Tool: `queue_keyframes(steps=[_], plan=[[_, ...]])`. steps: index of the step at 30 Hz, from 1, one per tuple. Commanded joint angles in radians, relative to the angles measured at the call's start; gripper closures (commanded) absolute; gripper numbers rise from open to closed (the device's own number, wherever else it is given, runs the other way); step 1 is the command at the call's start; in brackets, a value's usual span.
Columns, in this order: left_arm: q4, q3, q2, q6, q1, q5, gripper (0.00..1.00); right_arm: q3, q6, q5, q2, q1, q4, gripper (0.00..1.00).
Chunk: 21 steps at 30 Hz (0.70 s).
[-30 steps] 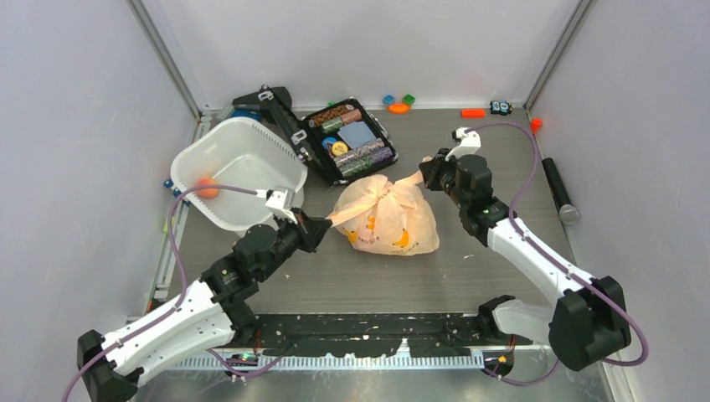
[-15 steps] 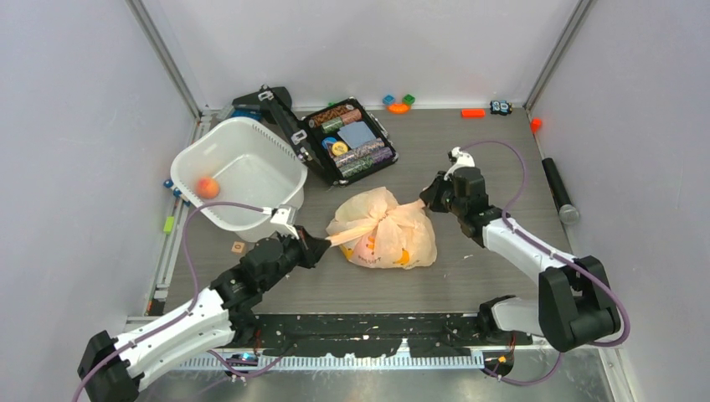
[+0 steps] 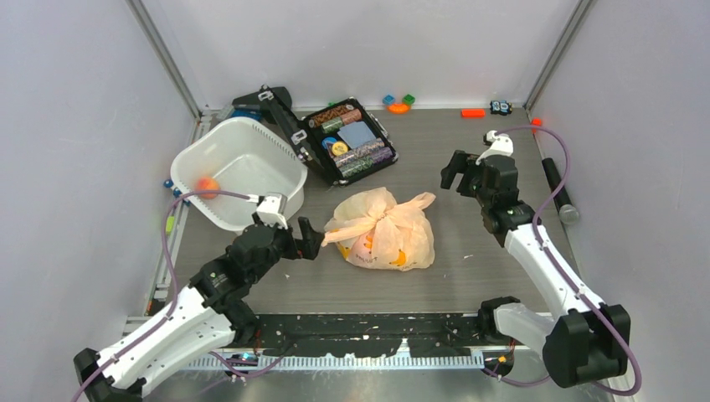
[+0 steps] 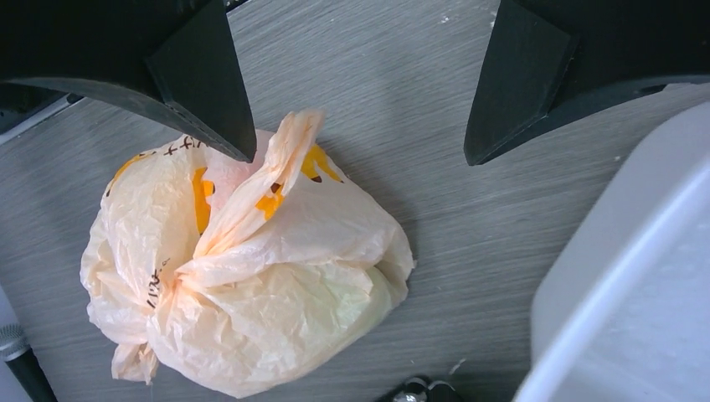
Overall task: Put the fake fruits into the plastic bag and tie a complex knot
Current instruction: Tie the plastic bag at the center of the board, then reset both arms
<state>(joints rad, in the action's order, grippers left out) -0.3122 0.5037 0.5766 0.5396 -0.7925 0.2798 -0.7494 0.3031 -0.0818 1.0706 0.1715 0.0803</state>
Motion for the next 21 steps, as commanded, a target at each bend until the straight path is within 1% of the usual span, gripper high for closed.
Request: queue_keyframes(steps=[1,4,7,9,11,13,16,18,20,21], plan=[[-0.132,0.103,-0.051,-0.048,0.039,0.034,0.01,-0.065,-0.052,-0.046,-0.069,0.003,0.121,0.06],[-0.202,0.17,-0.089,-0.091,0.082,0.048,0.01,-0.075,-0.08,-0.07,-0.166,0.003,0.145,0.06],[-0.311,0.276,-0.083,-0.151,0.139,0.061,0.01,-0.083,-0.127,-0.082,-0.258,0.003,0.164,0.06],[-0.379,0.347,-0.07,-0.194,0.158,0.108,0.01,-0.077,-0.154,-0.074,-0.316,0.003,0.156,0.06],[-0.426,0.414,-0.065,-0.24,0.159,0.176,0.01,-0.051,-0.181,-0.065,-0.388,0.003,0.124,0.06],[-0.449,0.471,-0.061,-0.295,0.16,0.21,0.01,0.003,-0.21,-0.063,-0.469,0.003,0.068,0.06],[-0.485,0.536,-0.04,-0.346,0.159,0.278,0.01,0.134,-0.251,-0.092,-0.581,0.003,-0.054,0.06],[-0.483,0.53,-0.034,-0.357,0.159,0.349,0.01,0.219,-0.261,-0.105,-0.657,0.003,-0.128,0.06],[-0.452,0.482,-0.039,-0.395,0.159,0.395,0.01,0.303,-0.262,-0.103,-0.755,0.003,-0.186,0.06],[-0.422,0.443,-0.044,-0.428,0.159,0.427,0.01,0.325,-0.26,-0.102,-0.778,0.003,-0.202,0.06]])
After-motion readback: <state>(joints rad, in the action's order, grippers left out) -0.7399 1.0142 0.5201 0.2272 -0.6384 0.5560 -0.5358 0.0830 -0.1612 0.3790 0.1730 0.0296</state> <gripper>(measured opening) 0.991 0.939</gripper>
